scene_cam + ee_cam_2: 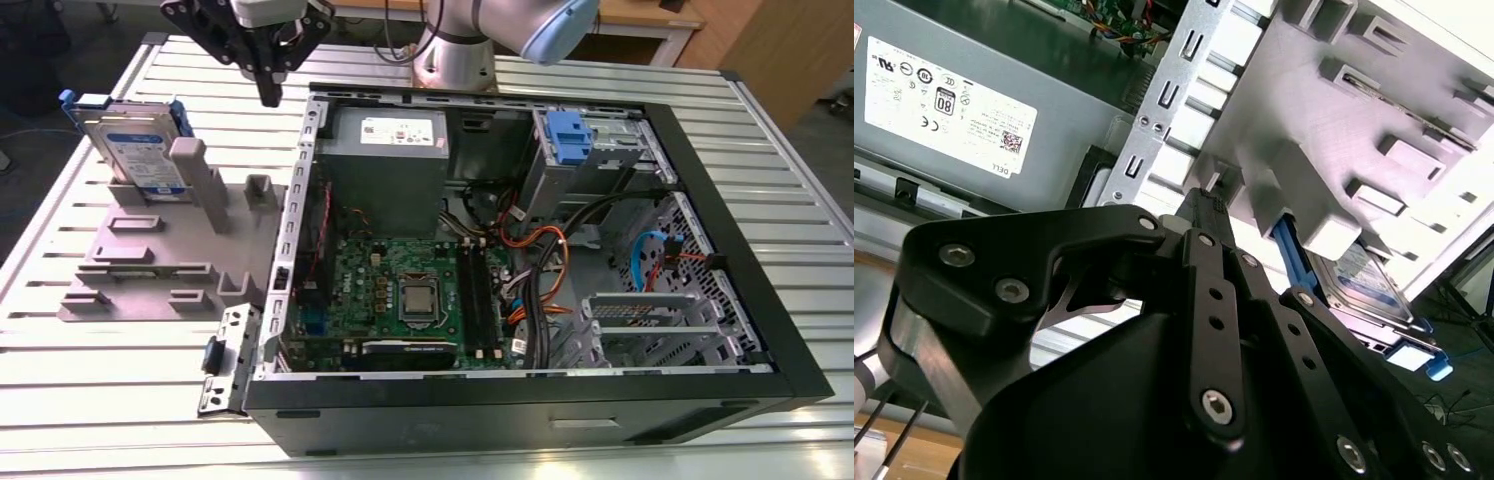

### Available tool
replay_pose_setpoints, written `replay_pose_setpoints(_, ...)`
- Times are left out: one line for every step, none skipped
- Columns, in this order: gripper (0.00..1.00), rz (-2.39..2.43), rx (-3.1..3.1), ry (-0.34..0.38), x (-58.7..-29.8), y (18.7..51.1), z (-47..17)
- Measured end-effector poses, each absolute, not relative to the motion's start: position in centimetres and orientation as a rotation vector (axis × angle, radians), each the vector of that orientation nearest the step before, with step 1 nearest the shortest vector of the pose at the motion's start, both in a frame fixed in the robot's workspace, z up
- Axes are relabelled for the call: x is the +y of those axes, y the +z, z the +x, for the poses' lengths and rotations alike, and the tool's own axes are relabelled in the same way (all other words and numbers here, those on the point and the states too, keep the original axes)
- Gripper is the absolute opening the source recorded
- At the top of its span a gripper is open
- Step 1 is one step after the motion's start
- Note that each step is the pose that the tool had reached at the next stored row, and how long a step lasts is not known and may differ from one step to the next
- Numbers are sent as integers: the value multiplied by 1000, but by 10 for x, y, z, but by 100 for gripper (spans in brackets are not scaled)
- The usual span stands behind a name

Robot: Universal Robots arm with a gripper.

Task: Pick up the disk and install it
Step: 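Reach for the disk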

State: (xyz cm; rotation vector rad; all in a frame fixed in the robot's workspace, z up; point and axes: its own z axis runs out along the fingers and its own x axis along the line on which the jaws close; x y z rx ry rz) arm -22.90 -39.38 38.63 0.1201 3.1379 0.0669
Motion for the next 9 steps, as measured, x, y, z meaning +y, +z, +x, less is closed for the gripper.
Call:
replay_pose_setpoints(11, 120, 3138, 67, -394, 386, -229)
replay_pose_setpoints(11, 120, 3138, 67, -394, 386, -230)
replay_pose_setpoints(11, 120, 3138, 67, -394, 386, -231)
replay_pose_setpoints(11, 120, 3138, 67, -394, 386, -231)
replay_pose_setpoints(11, 120, 3138, 67, -394, 386, -232)
replay_pose_setpoints(11, 120, 3138, 67, -394, 386, -232)
replay_pose_setpoints(11, 120, 3138, 67, -394, 386, -233)
replay_pose_setpoints(11, 120, 3138, 67, -394, 386, -233)
replay_pose_setpoints(11, 120, 3138, 67, -394, 386, -234)
